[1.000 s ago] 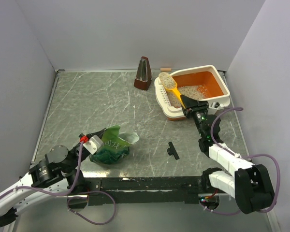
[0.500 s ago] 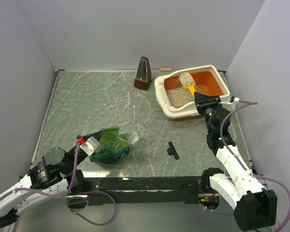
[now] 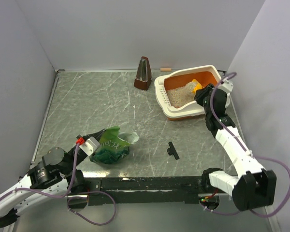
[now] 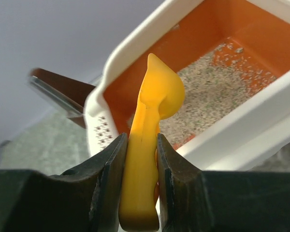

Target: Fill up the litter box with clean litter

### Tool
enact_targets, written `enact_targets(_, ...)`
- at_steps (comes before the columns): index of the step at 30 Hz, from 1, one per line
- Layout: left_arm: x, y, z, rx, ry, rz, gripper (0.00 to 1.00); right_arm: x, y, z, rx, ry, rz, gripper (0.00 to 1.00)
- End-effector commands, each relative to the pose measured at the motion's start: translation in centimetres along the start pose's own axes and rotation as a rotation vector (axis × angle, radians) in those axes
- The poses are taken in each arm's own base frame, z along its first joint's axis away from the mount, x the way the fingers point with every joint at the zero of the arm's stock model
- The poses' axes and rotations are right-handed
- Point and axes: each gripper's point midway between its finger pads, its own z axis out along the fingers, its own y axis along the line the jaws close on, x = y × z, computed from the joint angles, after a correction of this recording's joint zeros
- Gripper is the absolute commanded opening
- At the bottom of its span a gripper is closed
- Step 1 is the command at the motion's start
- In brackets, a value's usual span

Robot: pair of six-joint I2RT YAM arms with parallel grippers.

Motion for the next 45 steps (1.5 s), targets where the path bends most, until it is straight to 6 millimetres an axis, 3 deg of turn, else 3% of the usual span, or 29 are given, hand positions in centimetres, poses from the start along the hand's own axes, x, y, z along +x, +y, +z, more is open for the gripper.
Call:
enact_targets(1, -0.3, 0.0, -0.1, 0.000, -0.009, -0.025, 0.01, -2.6, 2.0, 1.6, -0.038, -0.018, -0.184, 0.00)
enact_targets(4, -0.2, 0.0, -0.2, -0.001, -0.015, -0.027, 0.01, -2.6, 2.7, 2.6, -0.056, 0.008, -0.260, 0.00)
enact_targets(10, -0.2, -0.1, -0.3, 0.001, -0.021, -0.030, 0.01, -2.6, 3.1, 2.9, -0.023, 0.027, -0.439, 0.00)
enact_targets(22, -0.1, -0.5, 0.2, 0.018, 0.000, -0.030, 0.01, -4.7, 8.7, -0.7, 0.062, -0.137, -0.871, 0.00)
enact_targets(28, -0.2, -0.7, 0.4, 0.028, 0.003, -0.028, 0.01, -5.3, 9.5, -1.8, 0.109, -0.142, -0.992, 0.00)
enact_targets(34, -0.3, -0.9, 0.6, 0.042, 0.010, -0.027, 0.01, -3.9, 9.6, -1.9, 0.098, -0.049, -1.029, 0.00)
enact_targets(39, -0.3, -1.2, 0.8, 0.055, 0.014, -0.031, 0.01, -2.4, 14.2, -7.2, -0.274, 0.091, -0.727, 0.00)
enact_targets(45, -0.6, -1.3, 0.9, 0.060, 0.006, -0.042, 0.01, 0.0, 18.0, -13.1, -0.538, 0.382, -0.519, 0.00)
